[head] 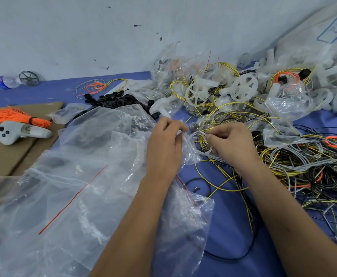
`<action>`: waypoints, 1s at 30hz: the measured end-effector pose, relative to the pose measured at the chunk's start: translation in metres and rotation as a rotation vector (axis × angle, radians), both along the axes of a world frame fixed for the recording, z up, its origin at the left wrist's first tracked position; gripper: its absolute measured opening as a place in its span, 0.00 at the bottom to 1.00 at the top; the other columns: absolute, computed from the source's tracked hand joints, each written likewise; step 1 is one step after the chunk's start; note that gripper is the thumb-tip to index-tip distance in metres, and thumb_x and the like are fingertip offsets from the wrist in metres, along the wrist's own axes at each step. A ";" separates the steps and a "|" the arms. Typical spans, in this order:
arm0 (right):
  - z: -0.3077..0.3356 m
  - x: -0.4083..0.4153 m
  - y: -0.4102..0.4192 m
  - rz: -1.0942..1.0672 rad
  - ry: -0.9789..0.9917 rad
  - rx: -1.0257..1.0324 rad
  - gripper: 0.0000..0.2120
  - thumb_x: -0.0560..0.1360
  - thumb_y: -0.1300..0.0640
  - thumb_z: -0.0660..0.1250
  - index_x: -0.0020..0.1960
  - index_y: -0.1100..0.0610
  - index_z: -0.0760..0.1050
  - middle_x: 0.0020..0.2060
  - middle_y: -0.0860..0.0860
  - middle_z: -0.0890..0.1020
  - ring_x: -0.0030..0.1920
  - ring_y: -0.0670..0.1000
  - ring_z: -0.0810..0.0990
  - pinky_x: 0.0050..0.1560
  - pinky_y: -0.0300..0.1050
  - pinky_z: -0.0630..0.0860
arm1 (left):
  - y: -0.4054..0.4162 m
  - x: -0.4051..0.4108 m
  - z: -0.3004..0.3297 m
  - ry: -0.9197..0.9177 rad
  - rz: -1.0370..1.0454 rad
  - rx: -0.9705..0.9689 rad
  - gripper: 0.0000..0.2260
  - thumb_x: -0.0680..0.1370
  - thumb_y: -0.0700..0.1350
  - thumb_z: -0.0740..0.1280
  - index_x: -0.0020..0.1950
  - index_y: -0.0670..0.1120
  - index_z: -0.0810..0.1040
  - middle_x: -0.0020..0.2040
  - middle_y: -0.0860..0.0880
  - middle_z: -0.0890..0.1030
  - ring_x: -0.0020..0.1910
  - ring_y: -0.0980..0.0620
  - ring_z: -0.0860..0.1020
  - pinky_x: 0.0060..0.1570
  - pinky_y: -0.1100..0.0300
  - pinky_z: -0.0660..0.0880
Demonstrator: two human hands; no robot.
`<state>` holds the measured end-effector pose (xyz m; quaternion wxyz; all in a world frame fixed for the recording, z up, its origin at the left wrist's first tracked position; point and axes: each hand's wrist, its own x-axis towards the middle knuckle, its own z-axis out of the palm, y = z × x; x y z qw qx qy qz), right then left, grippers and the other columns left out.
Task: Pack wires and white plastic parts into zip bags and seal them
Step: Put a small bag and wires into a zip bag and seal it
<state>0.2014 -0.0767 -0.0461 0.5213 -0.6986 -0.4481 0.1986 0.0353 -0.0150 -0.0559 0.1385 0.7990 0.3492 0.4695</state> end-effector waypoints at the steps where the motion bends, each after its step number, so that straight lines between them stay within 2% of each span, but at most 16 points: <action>1: 0.000 -0.001 0.000 0.014 -0.028 -0.022 0.07 0.73 0.63 0.70 0.37 0.55 0.84 0.28 0.53 0.83 0.26 0.47 0.78 0.33 0.47 0.78 | -0.001 0.000 0.001 -0.023 0.002 0.015 0.12 0.76 0.30 0.66 0.51 0.46 0.82 0.52 0.50 0.77 0.45 0.54 0.77 0.45 0.52 0.78; 2: 0.001 -0.003 0.001 0.043 -0.003 -0.033 0.07 0.73 0.63 0.70 0.38 0.55 0.84 0.28 0.53 0.83 0.26 0.47 0.77 0.31 0.45 0.77 | -0.001 0.000 0.003 -0.038 -0.002 0.032 0.12 0.77 0.31 0.66 0.51 0.46 0.82 0.52 0.50 0.77 0.45 0.55 0.76 0.43 0.53 0.78; 5: 0.006 -0.009 -0.002 0.196 0.253 -0.017 0.06 0.75 0.68 0.70 0.41 0.61 0.83 0.28 0.56 0.81 0.24 0.48 0.73 0.23 0.38 0.67 | -0.005 0.001 0.006 -0.049 -0.037 0.099 0.11 0.77 0.31 0.66 0.51 0.45 0.82 0.51 0.50 0.78 0.45 0.56 0.76 0.42 0.56 0.77; 8: 0.008 -0.012 -0.004 0.267 0.317 -0.018 0.03 0.76 0.68 0.70 0.45 0.68 0.82 0.27 0.57 0.79 0.23 0.48 0.71 0.21 0.37 0.66 | -0.011 0.005 0.009 -0.043 -0.067 0.164 0.10 0.76 0.31 0.67 0.51 0.44 0.83 0.51 0.49 0.78 0.47 0.53 0.77 0.44 0.57 0.76; 10: 0.010 -0.016 -0.005 0.298 0.326 -0.002 0.05 0.77 0.67 0.70 0.49 0.71 0.80 0.32 0.60 0.81 0.26 0.50 0.74 0.25 0.39 0.70 | -0.017 0.010 0.010 -0.037 -0.083 0.205 0.10 0.76 0.31 0.68 0.51 0.43 0.83 0.50 0.48 0.78 0.49 0.51 0.77 0.46 0.57 0.75; 12: 0.012 -0.020 -0.007 0.349 0.348 0.020 0.06 0.78 0.70 0.67 0.54 0.71 0.80 0.41 0.67 0.84 0.36 0.57 0.81 0.37 0.49 0.78 | -0.023 0.014 0.010 -0.047 -0.104 0.243 0.10 0.75 0.31 0.67 0.51 0.41 0.83 0.50 0.46 0.79 0.50 0.47 0.78 0.47 0.55 0.75; 13: 0.012 -0.022 -0.007 0.376 0.360 0.023 0.08 0.78 0.71 0.66 0.56 0.69 0.80 0.45 0.69 0.84 0.42 0.60 0.82 0.43 0.56 0.79 | -0.025 0.016 0.011 -0.055 -0.111 0.262 0.09 0.76 0.31 0.66 0.51 0.41 0.83 0.50 0.45 0.79 0.50 0.46 0.78 0.47 0.54 0.75; 14: 0.013 -0.025 -0.008 0.401 0.374 0.023 0.09 0.78 0.72 0.66 0.56 0.69 0.80 0.48 0.68 0.84 0.45 0.61 0.82 0.47 0.58 0.79 | -0.026 0.017 0.011 -0.068 -0.115 0.278 0.09 0.76 0.32 0.66 0.51 0.40 0.83 0.51 0.45 0.79 0.50 0.45 0.78 0.47 0.53 0.75; 16: 0.012 -0.028 -0.009 0.431 0.389 0.016 0.07 0.78 0.71 0.65 0.55 0.70 0.79 0.46 0.66 0.83 0.46 0.61 0.81 0.46 0.56 0.78 | -0.028 0.018 0.011 -0.105 -0.117 0.297 0.08 0.75 0.31 0.67 0.51 0.40 0.83 0.51 0.44 0.79 0.50 0.45 0.78 0.47 0.54 0.75; 18: 0.011 -0.031 -0.011 0.455 0.350 -0.002 0.05 0.80 0.70 0.63 0.51 0.71 0.76 0.40 0.63 0.81 0.41 0.55 0.80 0.39 0.50 0.78 | -0.030 0.019 0.011 -0.126 -0.120 0.304 0.09 0.74 0.30 0.69 0.51 0.40 0.84 0.51 0.45 0.80 0.50 0.46 0.78 0.48 0.55 0.74; 20: 0.010 -0.033 -0.013 0.506 0.264 -0.015 0.04 0.78 0.76 0.60 0.47 0.72 0.72 0.37 0.58 0.78 0.39 0.48 0.76 0.36 0.47 0.74 | -0.031 0.020 0.010 -0.127 -0.137 0.302 0.11 0.73 0.30 0.69 0.52 0.40 0.84 0.51 0.45 0.80 0.50 0.46 0.78 0.50 0.57 0.73; 22: 0.010 -0.034 -0.012 0.590 0.200 -0.070 0.06 0.76 0.78 0.57 0.51 0.75 0.69 0.42 0.60 0.74 0.45 0.51 0.72 0.42 0.51 0.69 | -0.031 0.021 0.009 -0.128 -0.155 0.295 0.10 0.75 0.29 0.69 0.52 0.40 0.84 0.51 0.45 0.80 0.51 0.46 0.78 0.51 0.56 0.74; 25: 0.008 -0.036 -0.011 0.631 0.172 -0.040 0.09 0.76 0.78 0.56 0.55 0.76 0.69 0.44 0.64 0.74 0.46 0.53 0.72 0.44 0.52 0.68 | -0.028 0.021 0.007 -0.153 -0.149 0.284 0.08 0.76 0.30 0.71 0.52 0.40 0.84 0.51 0.45 0.80 0.50 0.46 0.78 0.50 0.56 0.74; 28: 0.008 -0.037 -0.011 0.566 0.250 0.063 0.06 0.76 0.73 0.62 0.50 0.77 0.70 0.39 0.59 0.75 0.42 0.51 0.74 0.39 0.48 0.70 | -0.026 0.020 0.006 -0.165 -0.134 0.256 0.08 0.76 0.31 0.70 0.52 0.40 0.83 0.51 0.45 0.79 0.50 0.46 0.78 0.50 0.56 0.74; 30: 0.008 -0.036 -0.010 0.562 0.229 0.072 0.03 0.75 0.74 0.62 0.48 0.76 0.71 0.36 0.57 0.75 0.40 0.49 0.74 0.37 0.46 0.70 | -0.026 0.020 0.005 -0.161 -0.133 0.237 0.08 0.76 0.31 0.69 0.52 0.40 0.83 0.51 0.46 0.79 0.50 0.47 0.78 0.50 0.57 0.74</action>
